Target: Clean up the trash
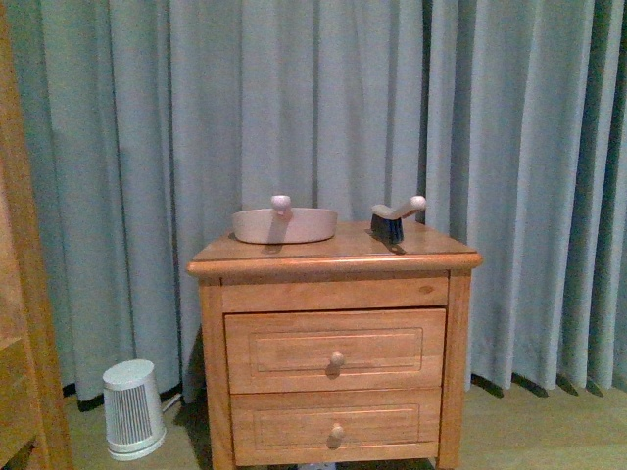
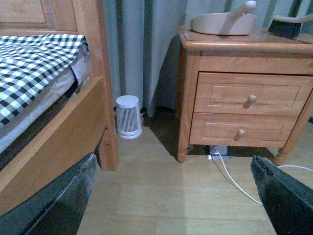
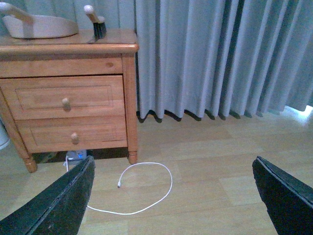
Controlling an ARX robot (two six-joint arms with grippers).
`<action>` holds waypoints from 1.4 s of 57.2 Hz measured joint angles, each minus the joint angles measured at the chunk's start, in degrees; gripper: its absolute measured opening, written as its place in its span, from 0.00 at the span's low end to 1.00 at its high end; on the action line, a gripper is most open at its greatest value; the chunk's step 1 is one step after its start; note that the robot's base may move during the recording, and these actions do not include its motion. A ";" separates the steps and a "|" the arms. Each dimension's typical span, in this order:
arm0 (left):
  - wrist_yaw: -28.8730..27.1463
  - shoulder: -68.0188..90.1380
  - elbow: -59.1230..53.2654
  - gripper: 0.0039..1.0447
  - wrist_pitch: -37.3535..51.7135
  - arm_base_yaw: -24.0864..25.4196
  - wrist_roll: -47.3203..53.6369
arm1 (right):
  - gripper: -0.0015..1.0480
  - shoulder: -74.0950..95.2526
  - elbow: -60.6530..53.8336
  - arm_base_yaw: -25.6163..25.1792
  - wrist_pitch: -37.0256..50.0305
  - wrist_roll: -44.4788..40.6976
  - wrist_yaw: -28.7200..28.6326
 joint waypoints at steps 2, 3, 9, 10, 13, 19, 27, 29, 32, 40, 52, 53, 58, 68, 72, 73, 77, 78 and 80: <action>0.00 0.00 0.00 0.93 0.00 0.00 0.00 | 0.93 0.00 0.00 0.00 0.00 0.00 0.00; 0.00 0.00 0.00 0.93 0.00 0.00 0.00 | 0.93 0.00 0.00 0.00 0.00 0.00 0.00; 0.00 0.00 0.00 0.93 0.00 0.00 0.00 | 0.93 0.00 0.00 0.00 0.00 0.00 0.00; 0.00 0.00 0.00 0.93 0.00 0.00 0.00 | 0.93 0.00 0.00 0.00 0.00 0.00 0.00; 0.00 0.00 0.00 0.93 0.00 0.00 0.00 | 0.93 0.00 0.00 0.00 0.00 0.00 0.00; 0.00 0.00 0.00 0.93 0.00 0.00 0.00 | 0.93 0.00 0.00 0.00 0.00 0.00 0.00; 0.00 0.00 0.00 0.93 0.00 0.00 0.00 | 0.93 0.00 0.00 0.00 0.00 0.00 0.00; 0.00 0.00 0.00 0.93 0.00 0.00 0.00 | 0.93 0.00 0.00 0.00 0.00 0.00 0.00; 0.00 0.00 0.00 0.93 0.00 0.00 0.00 | 0.93 0.00 0.00 0.00 0.00 0.00 0.00; 0.00 0.00 0.00 0.93 0.00 0.00 0.00 | 0.93 0.00 0.00 0.00 0.00 0.00 0.00; 0.00 0.00 0.00 0.93 0.00 0.00 0.00 | 0.93 0.00 0.00 0.00 0.00 0.00 0.00; 0.00 0.00 0.00 0.93 0.00 0.00 0.00 | 0.93 0.00 0.00 0.00 0.00 0.00 0.00; 0.00 0.00 0.00 0.93 0.00 0.00 0.00 | 0.93 0.00 0.00 0.00 0.00 0.00 0.00; 0.00 0.00 0.00 0.93 0.00 0.00 0.00 | 0.93 0.00 0.00 0.00 0.00 0.00 0.00; 0.00 0.00 0.00 0.93 0.00 0.00 0.00 | 0.93 0.00 0.00 0.00 0.00 0.00 0.00; 0.00 0.00 0.00 0.93 0.00 0.00 0.00 | 0.93 0.00 0.00 0.00 0.00 0.00 0.00; 0.00 0.00 0.00 0.93 0.00 0.00 0.00 | 0.93 0.00 0.00 0.00 0.00 0.00 0.00; 0.00 0.00 0.00 0.93 0.00 0.00 0.00 | 0.93 0.00 0.00 0.00 0.00 0.00 0.00; 0.00 0.00 0.00 0.93 0.00 0.00 0.00 | 0.93 0.00 0.00 0.00 0.00 0.00 0.00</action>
